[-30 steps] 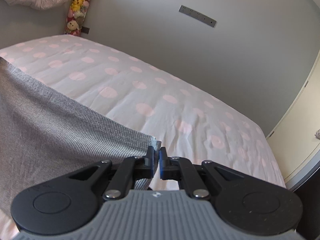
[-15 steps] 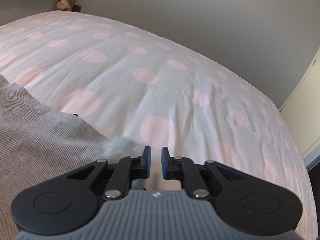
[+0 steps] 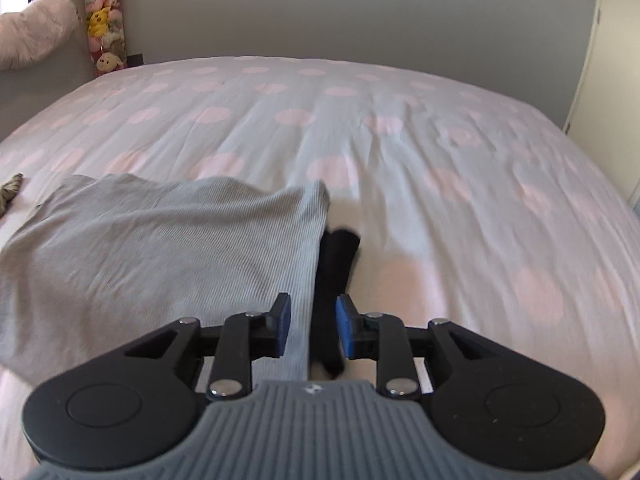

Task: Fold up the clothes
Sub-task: 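Grasp the folded shirt edge with the left gripper and press it flat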

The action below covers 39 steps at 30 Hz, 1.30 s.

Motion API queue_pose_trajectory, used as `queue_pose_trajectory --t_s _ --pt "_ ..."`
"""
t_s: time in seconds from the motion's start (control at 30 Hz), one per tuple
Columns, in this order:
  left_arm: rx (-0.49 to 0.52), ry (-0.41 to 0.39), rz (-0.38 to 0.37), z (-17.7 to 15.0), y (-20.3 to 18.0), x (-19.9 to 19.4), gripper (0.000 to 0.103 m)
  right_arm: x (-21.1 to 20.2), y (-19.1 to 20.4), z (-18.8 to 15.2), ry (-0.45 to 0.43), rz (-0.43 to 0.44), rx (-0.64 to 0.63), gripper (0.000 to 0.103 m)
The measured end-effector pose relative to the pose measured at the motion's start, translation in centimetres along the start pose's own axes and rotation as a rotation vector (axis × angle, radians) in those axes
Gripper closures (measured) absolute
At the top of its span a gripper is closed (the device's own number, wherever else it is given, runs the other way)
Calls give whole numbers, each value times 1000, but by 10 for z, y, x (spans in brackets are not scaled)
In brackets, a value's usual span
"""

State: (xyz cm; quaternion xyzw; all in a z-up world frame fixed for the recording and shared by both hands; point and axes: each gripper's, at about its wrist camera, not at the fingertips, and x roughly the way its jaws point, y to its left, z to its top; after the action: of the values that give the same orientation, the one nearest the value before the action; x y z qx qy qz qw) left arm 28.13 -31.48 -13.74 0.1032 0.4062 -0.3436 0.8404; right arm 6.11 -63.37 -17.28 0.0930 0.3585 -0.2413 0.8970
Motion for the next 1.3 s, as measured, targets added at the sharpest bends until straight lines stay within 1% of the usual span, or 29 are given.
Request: queue_pose_trajectory --t_s 0.03,0.1,0.2,0.33,0.47,0.53,0.67,0.73,0.77,0.8,0.83,0.87,0.9,1.0,1.17,1.3 --pt "-17 0 -5 -8 -2 -4 55 -6 -1 -8 -1 9 30 67" --pt "-60 2 -13 -23 -6 -10 50 -17 -4 -26 1 33 103 63" --pt "-150 19 -35 -42 -7 -9 50 -26 -11 -53 11 61 229 62" --pt "-288 14 -55 -63 0 -4 49 -26 -19 -81 13 96 375 61" --pt "-309 18 -52 -77 2 8 49 -16 -25 -95 3 126 452 61" --pt "-277 0 -38 -79 -2 11 49 -10 -26 -98 -17 138 472 61" --pt "-251 -39 -9 -82 -9 16 50 -1 -25 -103 -55 162 497 61" --pt "-231 -60 6 -83 -15 18 54 2 -21 -104 -69 173 493 61" --pt "-213 -69 14 -83 -19 19 61 4 -20 -104 -76 178 490 61" --pt "-199 -78 11 -82 -21 19 73 4 -18 -103 -79 182 480 65" --pt "-195 -85 -4 -82 -22 20 79 5 -16 -103 -80 186 474 78" --pt "-199 -89 -16 -81 -22 21 89 6 -16 -103 -80 192 471 85" --pt "-208 -91 -27 -80 -20 21 95 6 -16 -104 -83 197 481 88" --pt "-232 -85 -49 -77 -16 19 97 4 -21 -105 -96 210 520 91" --pt "-296 -55 -94 -61 -3 1 98 -14 -22 -91 -96 229 531 92" --pt "-330 5 -123 -46 4 -21 98 -40 -25 -80 -86 247 581 93"
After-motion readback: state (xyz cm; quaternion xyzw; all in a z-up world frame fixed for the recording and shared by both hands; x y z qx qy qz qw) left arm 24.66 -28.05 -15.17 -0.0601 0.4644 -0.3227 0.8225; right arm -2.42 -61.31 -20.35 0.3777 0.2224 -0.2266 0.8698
